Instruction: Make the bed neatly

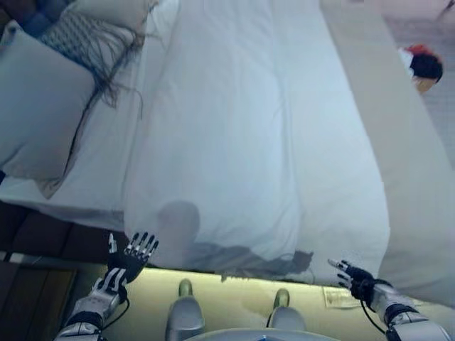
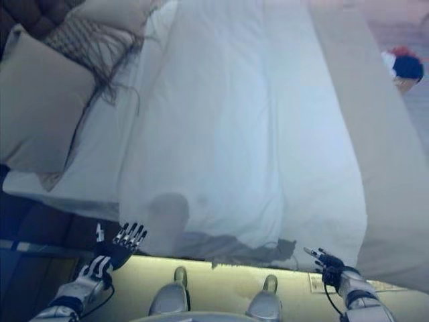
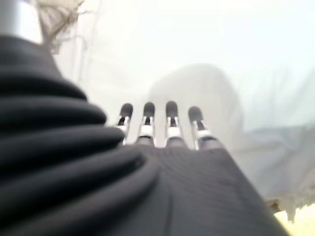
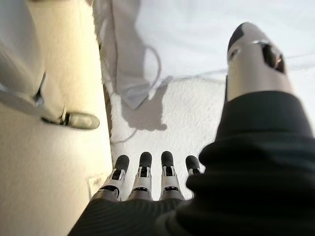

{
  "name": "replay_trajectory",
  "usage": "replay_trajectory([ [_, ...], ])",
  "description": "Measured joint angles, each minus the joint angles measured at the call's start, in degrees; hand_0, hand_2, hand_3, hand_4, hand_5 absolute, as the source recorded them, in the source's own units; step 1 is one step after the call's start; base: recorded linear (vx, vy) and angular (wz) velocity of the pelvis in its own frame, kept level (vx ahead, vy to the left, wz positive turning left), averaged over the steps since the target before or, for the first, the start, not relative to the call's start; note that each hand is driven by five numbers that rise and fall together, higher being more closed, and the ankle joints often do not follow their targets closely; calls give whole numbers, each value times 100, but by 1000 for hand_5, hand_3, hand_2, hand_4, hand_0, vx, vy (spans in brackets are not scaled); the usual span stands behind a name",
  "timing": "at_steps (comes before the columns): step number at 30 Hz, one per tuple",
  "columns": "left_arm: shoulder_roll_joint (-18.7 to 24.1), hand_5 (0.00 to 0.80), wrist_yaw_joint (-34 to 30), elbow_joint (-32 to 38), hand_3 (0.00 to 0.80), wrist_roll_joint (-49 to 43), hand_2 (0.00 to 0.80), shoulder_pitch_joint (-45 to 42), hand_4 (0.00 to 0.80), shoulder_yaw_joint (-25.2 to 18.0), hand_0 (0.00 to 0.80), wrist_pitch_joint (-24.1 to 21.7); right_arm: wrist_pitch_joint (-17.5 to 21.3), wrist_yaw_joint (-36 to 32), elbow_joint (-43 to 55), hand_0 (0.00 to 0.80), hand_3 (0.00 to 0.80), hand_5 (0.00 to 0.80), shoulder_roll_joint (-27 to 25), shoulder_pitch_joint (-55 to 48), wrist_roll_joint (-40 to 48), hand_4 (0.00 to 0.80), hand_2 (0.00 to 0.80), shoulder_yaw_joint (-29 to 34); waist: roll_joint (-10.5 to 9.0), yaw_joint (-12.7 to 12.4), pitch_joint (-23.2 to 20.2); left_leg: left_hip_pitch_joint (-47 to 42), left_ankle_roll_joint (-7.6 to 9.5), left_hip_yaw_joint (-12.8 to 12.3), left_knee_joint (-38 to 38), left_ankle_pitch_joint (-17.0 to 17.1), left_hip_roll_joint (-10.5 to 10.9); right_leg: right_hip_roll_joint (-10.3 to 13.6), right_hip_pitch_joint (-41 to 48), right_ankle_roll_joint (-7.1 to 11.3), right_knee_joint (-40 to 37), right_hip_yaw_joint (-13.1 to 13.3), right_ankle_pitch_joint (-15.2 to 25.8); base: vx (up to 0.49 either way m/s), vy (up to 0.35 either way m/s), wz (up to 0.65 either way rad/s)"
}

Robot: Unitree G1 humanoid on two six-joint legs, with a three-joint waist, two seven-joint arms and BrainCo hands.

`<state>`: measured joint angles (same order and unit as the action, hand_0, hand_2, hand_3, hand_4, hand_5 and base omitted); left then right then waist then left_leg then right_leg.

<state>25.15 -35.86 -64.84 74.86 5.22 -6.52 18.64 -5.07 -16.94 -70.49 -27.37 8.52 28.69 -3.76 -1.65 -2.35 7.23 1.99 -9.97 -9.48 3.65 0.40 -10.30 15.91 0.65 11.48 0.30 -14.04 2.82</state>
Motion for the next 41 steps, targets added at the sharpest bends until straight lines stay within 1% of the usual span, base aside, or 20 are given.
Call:
replay_trajectory([
  [2, -90, 0, 6, -94, 0, -182, 0, -97, 0, 1, 0, -83, -29, -55, -37, 0, 0, 0, 112, -192, 2, 0, 0, 89, -13, 6, -256, -231, -29, -42, -256, 69, -4, -39, 145, 0, -119, -12, 0, 99, -16, -6],
  [7, -302, 0, 170, -431, 0, -640, 0, -239, 0, -55, 0, -548, -66, -32, -202, 0, 0, 0, 394, -512, 42, 0, 0, 209, -14, 18, -488, -769, -76, -147, -852, 282, -34, -143, 493, 18, -352, -54, 29, 66, -22, -3],
  [10, -478, 0, 223, -615, 0, -1016, 0, -295, 0, 4, 0, -894, -80, 67, -248, 0, 0, 0, 590, -707, 239, 0, 0, 318, -18, 29, -546, -835, -81, -158, -868, 290, -48, -176, 612, 16, -502, -68, 87, 12, -8, -1],
  [12, -682, 0, 255, -627, 0, -1086, 0, -339, 0, 30, 0, -1011, -88, 169, -310, 0, 0, 0, 713, -773, 428, 0, 0, 321, -4, 29, -579, -850, -90, -158, -866, 305, -49, -182, 632, 15, -520, -68, 103, 0, 0, 0],
  [15, -988, 0, 285, -643, 0, -1105, 0, -393, 0, 43, 0, -1199, -138, 258, -467, 0, 0, 0, 937, -775, 478, 0, 0, 336, -11, 37, -594, -918, -91, -158, -867, 306, -50, -186, 704, 14, -519, -66, 105, 31, -16, 0],
  [18, -1101, 0, 335, -671, 0, -1109, 0, -405, 0, 131, 0, -1368, -190, 349, -534, 0, 0, 0, 1103, -763, 616, 0, 0, 336, -52, 149, -635, -948, -92, -156, -881, 303, -59, -191, 739, 11, -518, -68, 101, 38, -26, 1],
  [20, -1124, 0, 471, -688, 0, -1108, 0, -404, 0, 184, 0, -1545, -256, 439, -543, 0, 0, 0, 1161, -771, 748, 0, 0, 336, -72, 160, -656, -982, -74, -159, -877, 293, -62, -197, 757, 9, -517, -64, 103, 45, -32, -2],
  [24, -1169, 0, 851, -818, 0, -1111, 0, -390, 0, 259, 0, -1584, -382, 682, -741, 0, 0, 0, 1237, -801, 889, 0, 0, 336, -83, 164, -738, -1057, -81, -208, -894, 272, -94, -216, 824, -27, -519, -38, 79, 53, -17, -5],
  [26, -1177, 0, 892, -886, 0, -1112, 0, -391, 0, 323, 0, -1562, -391, 725, -741, 0, 0, 0, 1273, -856, 910, 0, 0, 336, -69, 165, -749, -1131, -84, -254, -894, 270, -122, -246, 829, -39, -518, 6, 85, 64, -1, -11],
  [29, -1184, 0, 835, -881, 0, -1111, 0, -390, 0, 403, 0, -1554, -404, 749, -741, 0, 0, 0, 1314, -896, 910, 0, 0, 333, -42, 174, -766, -1142, -88, -302, -894, 268, -149, -274, 827, -53, -519, 59, 94, 49, 0, -9],
  [31, -1181, 0, 661, -862, 0, -1108, 0, -381, 0, 536, 0, -1559, -412, 759, -741, 0, 0, 0, 1314, -928, 908, 0, 0, 333, -30, 226, -772, -1144, -88, -313, -895, 268, -148, -273, 824, -56, -520, 77, 98, 45, 7, -3],
  [34, -1177, 0, 453, -854, 0, -1064, 0, -382, 0, 537, 0, -1592, -431, 758, -741, 0, 0, 0, 1311, -964, 904, 0, 0, 333, -3, 296, -787, -1143, -88, -315, -896, 267, -148, -273, 820, -56, -521, 83, 98, 45, -1, -1],
  [41, -1184, 0, 434, -816, 0, -1048, 0, -410, 0, 536, 0, -1630, -506, 813, -791, 0, 0, 0, 1311, -1157, 819, 0, 0, 333, 76, 297, -826, -1151, -97, -318, -896, 260, -151, -280, 810, -52, -523, 94, 100, 54, -14, -1],
])
